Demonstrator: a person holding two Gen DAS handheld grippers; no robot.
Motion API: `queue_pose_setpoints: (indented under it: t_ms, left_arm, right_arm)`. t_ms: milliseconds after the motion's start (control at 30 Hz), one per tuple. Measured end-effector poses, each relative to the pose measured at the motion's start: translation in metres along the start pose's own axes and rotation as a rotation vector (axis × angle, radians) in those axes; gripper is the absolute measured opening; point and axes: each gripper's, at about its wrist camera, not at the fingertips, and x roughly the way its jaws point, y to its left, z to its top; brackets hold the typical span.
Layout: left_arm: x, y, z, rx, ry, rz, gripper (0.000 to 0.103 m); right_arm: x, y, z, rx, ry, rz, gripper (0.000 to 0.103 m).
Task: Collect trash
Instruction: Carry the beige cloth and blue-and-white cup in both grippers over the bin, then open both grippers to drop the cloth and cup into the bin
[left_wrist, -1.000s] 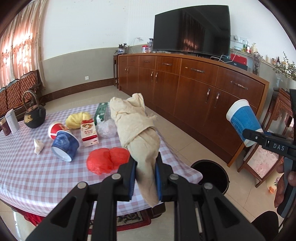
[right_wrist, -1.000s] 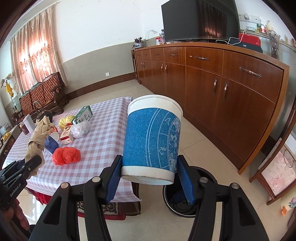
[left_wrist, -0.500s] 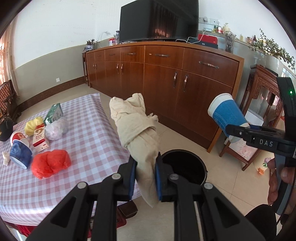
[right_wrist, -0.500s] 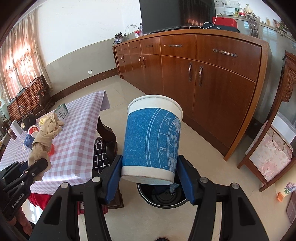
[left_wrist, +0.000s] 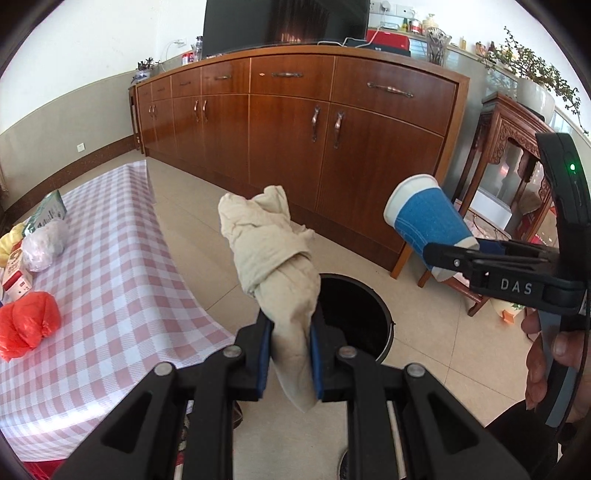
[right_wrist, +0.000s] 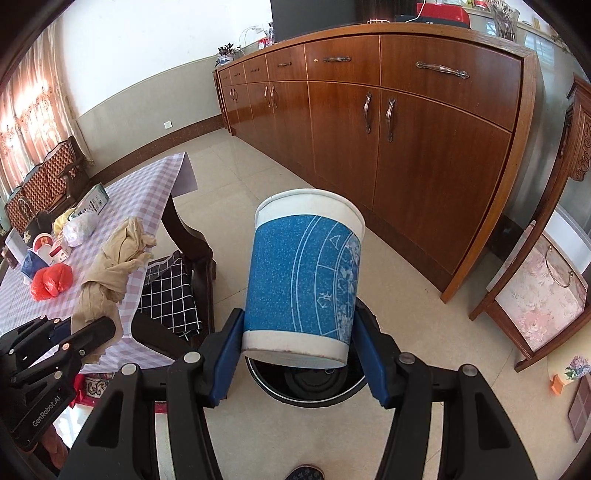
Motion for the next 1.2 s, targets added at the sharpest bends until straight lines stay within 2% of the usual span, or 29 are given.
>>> queue_pose_setpoints:
  t_ms: [267, 533, 733, 767, 833, 867, 900, 933, 967, 1033, 1067, 1100, 1200]
  left_arm:
    - [0.053, -0.015, -0.003, 0.015, 0.092, -0.066, 0.02]
    - [0.11, -0.026, -0.012, 0.012, 0.202, -0.122, 0.02]
    - [0.129, -0.03, -0.022, 0.004, 0.232, -0.157, 0.022]
    - [0.134, -0.032, -0.026, 0.004, 0.247, -0.164, 0.025]
    - [0.145, -0.029, -0.029, -0.006, 0.281, -0.156, 0.042]
    - [0.145, -0.028, -0.031, -0.015, 0.276, -0.14, 0.064]
    - [0.142, -0.026, -0.031, -0.025, 0.256, -0.127, 0.076]
    - [0.138, -0.024, -0.03, -0.031, 0.242, -0.116, 0.077]
    - [0.136, -0.024, -0.028, -0.032, 0.238, -0.102, 0.077]
    - [0.131, -0.024, -0.024, -0.041, 0.233, -0.081, 0.082]
    - [0.127, -0.025, -0.022, -0.047, 0.227, -0.069, 0.091]
    - [0.121, -0.026, -0.02, -0.048, 0.215, -0.057, 0.096]
    - [0.104, -0.034, -0.01, -0.043, 0.18, -0.039, 0.097]
  right_arm:
    - [0.051, -0.016, -0.004, -0.05, 0.078, -0.007, 0.061]
    - [0.116, -0.034, -0.014, -0.124, 0.216, 0.006, 0.061]
    - [0.155, -0.043, -0.03, -0.159, 0.3, 0.035, 0.061]
    - [0.161, -0.044, -0.034, -0.162, 0.315, 0.043, 0.061]
    - [0.171, -0.046, -0.041, -0.171, 0.347, 0.056, 0.062]
    - [0.177, -0.048, -0.045, -0.181, 0.363, 0.039, 0.07]
    - [0.18, -0.051, -0.049, -0.189, 0.366, 0.001, 0.081]
    - [0.18, -0.056, -0.052, -0.186, 0.36, -0.029, 0.098]
    - [0.18, -0.063, -0.054, -0.168, 0.355, -0.045, 0.103]
    - [0.177, -0.077, -0.056, -0.116, 0.352, -0.097, 0.103]
    - [0.173, -0.082, -0.055, -0.086, 0.343, -0.107, 0.103]
    - [0.168, -0.086, -0.054, -0.057, 0.327, -0.113, 0.103]
    - [0.144, -0.092, -0.043, -0.019, 0.239, -0.146, 0.103]
